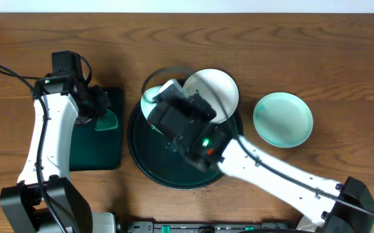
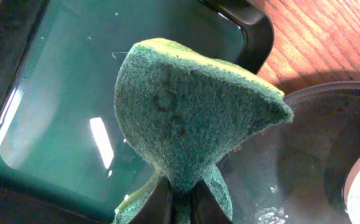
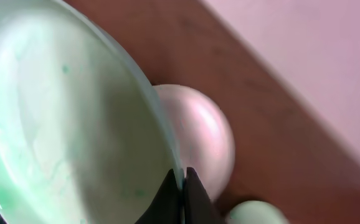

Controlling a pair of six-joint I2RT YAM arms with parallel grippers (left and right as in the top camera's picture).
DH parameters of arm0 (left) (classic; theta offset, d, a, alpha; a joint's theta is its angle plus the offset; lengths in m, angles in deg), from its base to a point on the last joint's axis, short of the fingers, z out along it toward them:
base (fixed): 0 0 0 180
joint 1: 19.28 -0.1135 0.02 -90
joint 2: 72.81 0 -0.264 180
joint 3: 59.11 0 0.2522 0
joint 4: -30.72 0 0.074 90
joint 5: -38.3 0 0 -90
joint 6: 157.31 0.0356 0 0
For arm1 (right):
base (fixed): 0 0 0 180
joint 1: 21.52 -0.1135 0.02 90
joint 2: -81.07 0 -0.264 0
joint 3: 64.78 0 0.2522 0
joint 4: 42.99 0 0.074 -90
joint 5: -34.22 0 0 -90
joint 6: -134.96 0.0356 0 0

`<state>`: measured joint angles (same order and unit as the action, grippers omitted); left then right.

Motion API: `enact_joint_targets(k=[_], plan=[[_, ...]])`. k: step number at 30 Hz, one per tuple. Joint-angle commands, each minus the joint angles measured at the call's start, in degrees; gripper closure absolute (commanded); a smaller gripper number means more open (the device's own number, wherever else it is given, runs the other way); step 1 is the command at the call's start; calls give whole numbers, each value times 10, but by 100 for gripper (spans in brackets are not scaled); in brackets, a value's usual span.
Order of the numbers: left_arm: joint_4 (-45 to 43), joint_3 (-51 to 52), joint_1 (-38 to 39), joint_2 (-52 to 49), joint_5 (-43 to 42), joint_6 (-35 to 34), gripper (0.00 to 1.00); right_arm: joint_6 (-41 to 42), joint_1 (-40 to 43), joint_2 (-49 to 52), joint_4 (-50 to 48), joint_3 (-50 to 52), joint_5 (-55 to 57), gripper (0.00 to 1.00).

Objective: Clean dirty plates on tray and stack at the side
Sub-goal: 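Lift plate with right gripper and stack it on the side plate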

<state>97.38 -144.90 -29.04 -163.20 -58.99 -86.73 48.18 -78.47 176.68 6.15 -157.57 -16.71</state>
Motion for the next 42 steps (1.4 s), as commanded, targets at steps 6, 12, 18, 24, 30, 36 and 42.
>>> enact_joint_targets(k=[6, 12, 18, 24, 30, 36, 42], plan=[[2, -6, -3, 0, 7, 8, 93, 114, 153, -38, 5, -9, -383, 99], [2, -6, -3, 0, 7, 7, 93, 173, 301, -93, 44, -9, -511, 99], [1, -6, -3, 0, 7, 8, 93, 235, 479, -133, 166, -9, -513, 99], [1, -6, -3, 0, 7, 8, 92, 235, 636, -115, 272, 4, -429, 99], [1, -6, -3, 0, 7, 8, 92, 225, 683, -69, 254, 71, -361, 99], [-7, -6, -3, 0, 7, 8, 93, 224, 683, -22, 188, 146, -361, 99], [-10, -6, -3, 0, 7, 8, 92, 218, 679, 1, 151, 171, -394, 84]])
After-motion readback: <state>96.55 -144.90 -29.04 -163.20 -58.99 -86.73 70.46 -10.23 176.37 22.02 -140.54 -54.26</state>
